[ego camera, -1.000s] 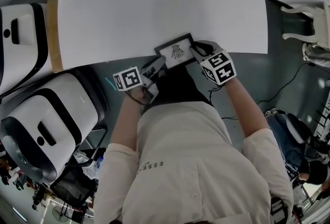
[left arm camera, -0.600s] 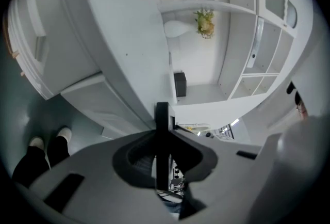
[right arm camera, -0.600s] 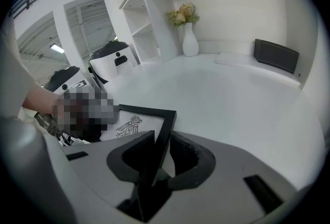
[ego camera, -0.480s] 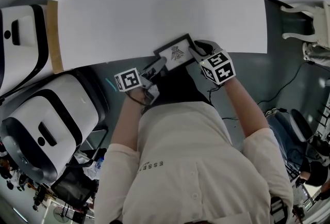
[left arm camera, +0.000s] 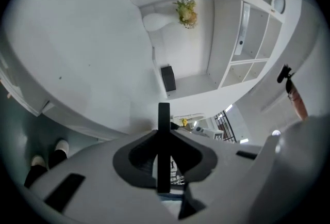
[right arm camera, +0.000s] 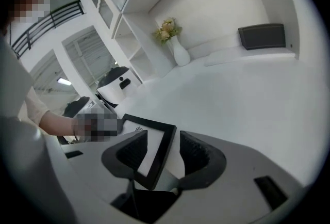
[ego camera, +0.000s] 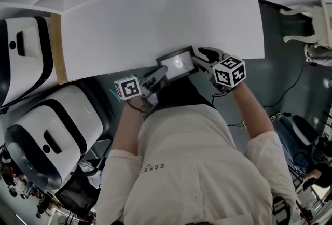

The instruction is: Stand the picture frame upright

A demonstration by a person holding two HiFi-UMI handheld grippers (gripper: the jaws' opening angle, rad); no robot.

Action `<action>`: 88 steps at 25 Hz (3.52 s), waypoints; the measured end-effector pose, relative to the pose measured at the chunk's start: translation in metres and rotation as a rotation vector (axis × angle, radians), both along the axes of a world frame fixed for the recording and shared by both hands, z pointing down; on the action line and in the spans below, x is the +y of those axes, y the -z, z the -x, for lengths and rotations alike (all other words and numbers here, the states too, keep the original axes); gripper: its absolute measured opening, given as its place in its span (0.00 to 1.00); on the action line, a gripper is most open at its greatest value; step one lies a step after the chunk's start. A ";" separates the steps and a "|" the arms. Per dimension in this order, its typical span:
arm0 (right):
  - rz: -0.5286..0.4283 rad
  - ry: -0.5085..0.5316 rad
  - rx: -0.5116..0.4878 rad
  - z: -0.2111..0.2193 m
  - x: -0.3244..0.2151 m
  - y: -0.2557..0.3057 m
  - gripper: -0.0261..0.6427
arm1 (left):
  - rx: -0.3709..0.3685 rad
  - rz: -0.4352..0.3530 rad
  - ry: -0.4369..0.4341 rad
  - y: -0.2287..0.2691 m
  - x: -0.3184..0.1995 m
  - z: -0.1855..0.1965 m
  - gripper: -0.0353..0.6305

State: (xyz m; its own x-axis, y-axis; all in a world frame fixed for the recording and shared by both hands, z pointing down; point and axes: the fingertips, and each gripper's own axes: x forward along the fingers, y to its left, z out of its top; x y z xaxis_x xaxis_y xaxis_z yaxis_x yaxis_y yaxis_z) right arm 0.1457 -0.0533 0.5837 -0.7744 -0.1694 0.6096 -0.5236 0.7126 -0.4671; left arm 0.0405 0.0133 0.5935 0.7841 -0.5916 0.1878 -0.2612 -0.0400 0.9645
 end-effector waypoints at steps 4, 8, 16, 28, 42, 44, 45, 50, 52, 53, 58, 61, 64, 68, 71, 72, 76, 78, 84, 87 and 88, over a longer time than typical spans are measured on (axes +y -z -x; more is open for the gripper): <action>0.125 0.050 -0.117 -0.004 0.002 0.006 0.34 | 0.027 -0.034 -0.033 0.017 -0.008 -0.002 0.16; 0.248 0.070 -0.254 -0.001 -0.003 0.016 0.34 | 0.053 -0.106 -0.042 0.037 -0.024 0.000 0.16; 0.300 0.185 -0.334 0.023 -0.038 0.041 0.23 | 0.025 -0.160 -0.037 0.053 -0.060 0.019 0.16; 0.311 0.215 -0.487 0.064 -0.061 0.078 0.17 | -0.040 -0.227 0.015 0.079 -0.078 0.061 0.16; 0.170 0.119 -0.400 0.176 -0.082 0.084 0.17 | -0.322 -0.330 -0.114 0.089 -0.112 0.174 0.17; 0.144 0.108 -0.389 0.192 -0.087 0.085 0.17 | -0.353 -0.344 -0.129 0.088 -0.119 0.191 0.17; 0.133 0.102 -0.384 0.199 -0.090 0.086 0.17 | -0.360 -0.348 -0.134 0.088 -0.123 0.198 0.17; 0.095 0.070 -0.331 0.234 -0.105 0.080 0.17 | -0.387 -0.362 -0.162 0.081 -0.141 0.233 0.17; 0.078 0.060 -0.306 0.248 -0.110 0.076 0.17 | -0.402 -0.367 -0.170 0.078 -0.147 0.247 0.17; 0.070 0.055 -0.294 0.254 -0.114 0.075 0.17 | -0.411 -0.372 -0.172 0.077 -0.150 0.253 0.17; 0.030 0.040 -0.230 0.284 -0.132 0.067 0.17 | -0.472 -0.409 -0.172 0.071 -0.171 0.282 0.17; 0.003 0.029 -0.194 0.300 -0.145 0.060 0.17 | -0.513 -0.426 -0.165 0.065 -0.184 0.297 0.18; -0.034 0.015 -0.154 0.312 -0.158 0.053 0.17 | -0.550 -0.437 -0.167 0.059 -0.197 0.310 0.18; -0.090 -0.006 -0.089 0.324 -0.175 0.043 0.17 | -0.604 -0.458 -0.197 0.049 -0.214 0.321 0.19; -0.136 -0.016 -0.030 0.329 -0.186 0.035 0.17 | -0.655 -0.480 -0.228 0.040 -0.225 0.324 0.19; -0.149 -0.017 -0.012 0.330 -0.189 0.032 0.17 | -0.674 -0.485 -0.238 0.038 -0.227 0.326 0.19; -0.188 -0.023 0.045 0.336 -0.197 0.024 0.17 | -0.729 -0.498 -0.253 0.030 -0.235 0.331 0.20; -0.209 -0.027 0.069 0.339 -0.201 0.020 0.17 | -0.759 -0.510 -0.251 0.027 -0.240 0.334 0.20; -0.257 -0.057 0.099 0.350 -0.213 0.019 0.17 | -0.825 -0.528 -0.216 0.025 -0.255 0.346 0.21; -0.285 -0.063 0.120 0.353 -0.218 0.021 0.17 | -0.848 -0.552 -0.217 0.027 -0.260 0.349 0.21; -0.293 -0.059 0.129 0.354 -0.219 0.022 0.17 | -0.856 -0.557 -0.220 0.027 -0.260 0.350 0.21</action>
State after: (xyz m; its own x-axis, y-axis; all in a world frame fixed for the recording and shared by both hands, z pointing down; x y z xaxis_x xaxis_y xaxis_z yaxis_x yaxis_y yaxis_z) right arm -0.2082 -0.2718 0.5622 -0.6776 -0.3944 0.6208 -0.6092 0.7738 -0.1733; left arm -0.3095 -0.2471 0.5663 0.6186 -0.6253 0.4758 -0.7816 -0.5520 0.2907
